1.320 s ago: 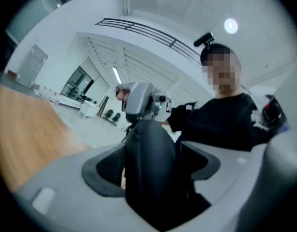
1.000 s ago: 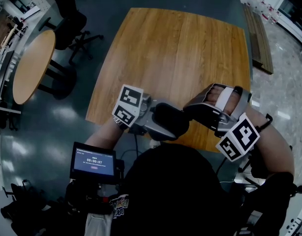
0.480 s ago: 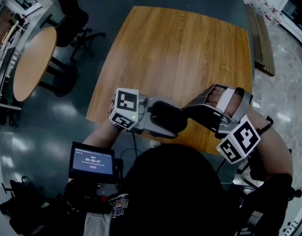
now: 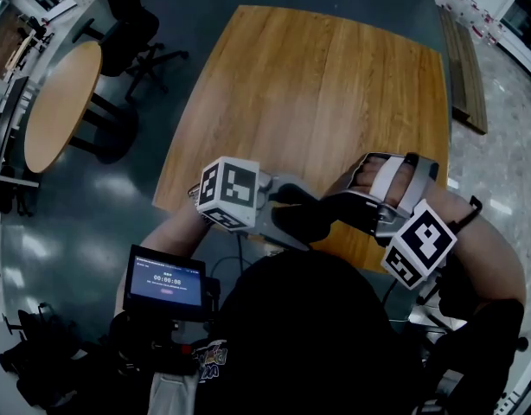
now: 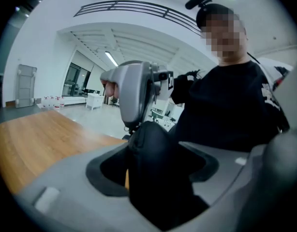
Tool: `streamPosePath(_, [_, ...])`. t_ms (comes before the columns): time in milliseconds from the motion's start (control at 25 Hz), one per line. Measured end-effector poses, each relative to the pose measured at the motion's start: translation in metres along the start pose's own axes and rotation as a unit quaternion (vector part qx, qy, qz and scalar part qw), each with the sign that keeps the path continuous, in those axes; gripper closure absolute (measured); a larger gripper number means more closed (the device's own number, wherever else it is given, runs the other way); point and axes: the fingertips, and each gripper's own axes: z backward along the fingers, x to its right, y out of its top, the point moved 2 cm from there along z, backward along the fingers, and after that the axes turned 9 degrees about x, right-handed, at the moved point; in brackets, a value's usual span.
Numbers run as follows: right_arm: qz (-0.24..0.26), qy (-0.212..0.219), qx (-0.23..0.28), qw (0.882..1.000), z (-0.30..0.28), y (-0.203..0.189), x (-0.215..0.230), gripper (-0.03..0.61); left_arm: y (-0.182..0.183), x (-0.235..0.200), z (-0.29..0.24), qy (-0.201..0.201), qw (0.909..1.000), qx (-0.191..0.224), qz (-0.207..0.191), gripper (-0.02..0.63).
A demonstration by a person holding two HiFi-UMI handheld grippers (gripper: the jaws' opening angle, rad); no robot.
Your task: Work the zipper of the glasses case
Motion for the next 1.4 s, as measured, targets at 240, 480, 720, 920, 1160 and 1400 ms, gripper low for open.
streamPosePath(240, [-0.006, -0.009, 0.008, 1.000, 0.001, 0.001, -0.001, 0.572, -0.003, 0.000, 0.002, 0.004, 0.9997, -0.025, 0.001, 0.304])
streamPosePath(480, [-0.025, -0.097, 0.026, 0.995, 0.014, 0.006, 0.017, 0.574, 0.024, 0.006, 0.015, -0.032, 0.9943, 0.089, 0.048, 0.302])
streamPosePath(720, [0.002, -0.151, 0.028, 0.988, 0.032, 0.017, 0.033, 0.574, 0.041, 0.025, 0.023, -0.137, 0.9680, 0.160, 0.136, 0.281])
streamPosePath(920, [0.012, -0.175, 0.011, 0.984, 0.042, 0.011, 0.035, 0.574, 0.031, 0.026, 0.015, -0.155, 0.9622, 0.155, 0.162, 0.331])
streamPosePath(1160, [0.016, -0.165, -0.006, 0.986, 0.041, 0.005, 0.030, 0.575, 0.026, 0.015, 0.007, -0.093, 0.9717, 0.173, 0.130, 0.357])
streamPosePath(1400, [0.030, -0.157, -0.021, 0.987, 0.041, 0.006, 0.029, 0.575, 0.022, 0.006, 0.021, -0.028, 0.9751, 0.195, 0.101, 0.359])
